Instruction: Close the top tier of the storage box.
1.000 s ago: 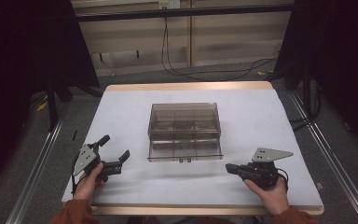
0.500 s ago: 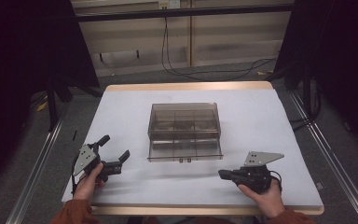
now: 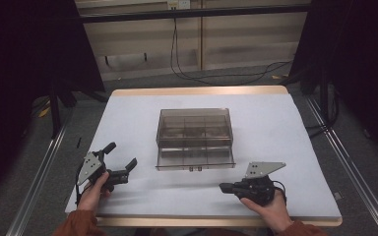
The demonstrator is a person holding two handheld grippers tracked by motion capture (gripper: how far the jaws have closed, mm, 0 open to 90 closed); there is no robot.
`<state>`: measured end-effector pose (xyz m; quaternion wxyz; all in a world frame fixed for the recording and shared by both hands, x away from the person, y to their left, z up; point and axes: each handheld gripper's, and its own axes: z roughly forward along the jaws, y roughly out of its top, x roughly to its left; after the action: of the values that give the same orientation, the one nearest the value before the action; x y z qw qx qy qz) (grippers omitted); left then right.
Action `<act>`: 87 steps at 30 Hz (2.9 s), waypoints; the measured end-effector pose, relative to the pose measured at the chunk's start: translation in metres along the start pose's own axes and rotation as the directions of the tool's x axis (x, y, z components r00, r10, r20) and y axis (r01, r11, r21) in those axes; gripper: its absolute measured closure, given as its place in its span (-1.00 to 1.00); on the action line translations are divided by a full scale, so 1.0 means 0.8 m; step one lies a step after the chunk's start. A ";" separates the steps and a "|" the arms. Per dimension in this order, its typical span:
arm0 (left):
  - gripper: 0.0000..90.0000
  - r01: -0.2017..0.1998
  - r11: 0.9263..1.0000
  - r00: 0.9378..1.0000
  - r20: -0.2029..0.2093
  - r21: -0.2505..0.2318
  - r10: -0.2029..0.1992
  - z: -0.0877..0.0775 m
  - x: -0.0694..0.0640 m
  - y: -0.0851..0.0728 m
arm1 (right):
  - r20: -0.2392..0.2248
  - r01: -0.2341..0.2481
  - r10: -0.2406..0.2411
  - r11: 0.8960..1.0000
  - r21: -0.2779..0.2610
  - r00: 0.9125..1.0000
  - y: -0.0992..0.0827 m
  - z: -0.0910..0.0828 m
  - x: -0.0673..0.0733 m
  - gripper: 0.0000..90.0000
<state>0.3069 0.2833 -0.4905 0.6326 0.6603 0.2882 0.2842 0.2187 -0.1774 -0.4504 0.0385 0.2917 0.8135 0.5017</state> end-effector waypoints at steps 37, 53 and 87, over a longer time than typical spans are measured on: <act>-1.00 -0.002 1.000 1.000 -0.005 0.000 0.002 0.000 0.000 0.000 | -0.065 0.068 -0.065 0.997 0.041 0.996 0.037 0.073 0.018 1.00; -1.00 -0.007 1.000 1.000 0.004 0.006 0.007 -0.001 0.001 0.000 | -0.056 0.082 -0.079 0.995 0.056 0.995 0.047 0.093 0.015 1.00; -1.00 0.001 1.000 1.000 0.002 -0.001 -0.001 0.000 0.000 0.000 | 0.020 0.047 -0.047 0.999 -0.005 0.999 0.059 0.089 0.003 1.00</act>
<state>0.3070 0.2833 -0.4905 0.6334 0.6601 0.2876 0.2834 0.2624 -0.1046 -0.4455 0.0593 0.2773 0.8182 0.5001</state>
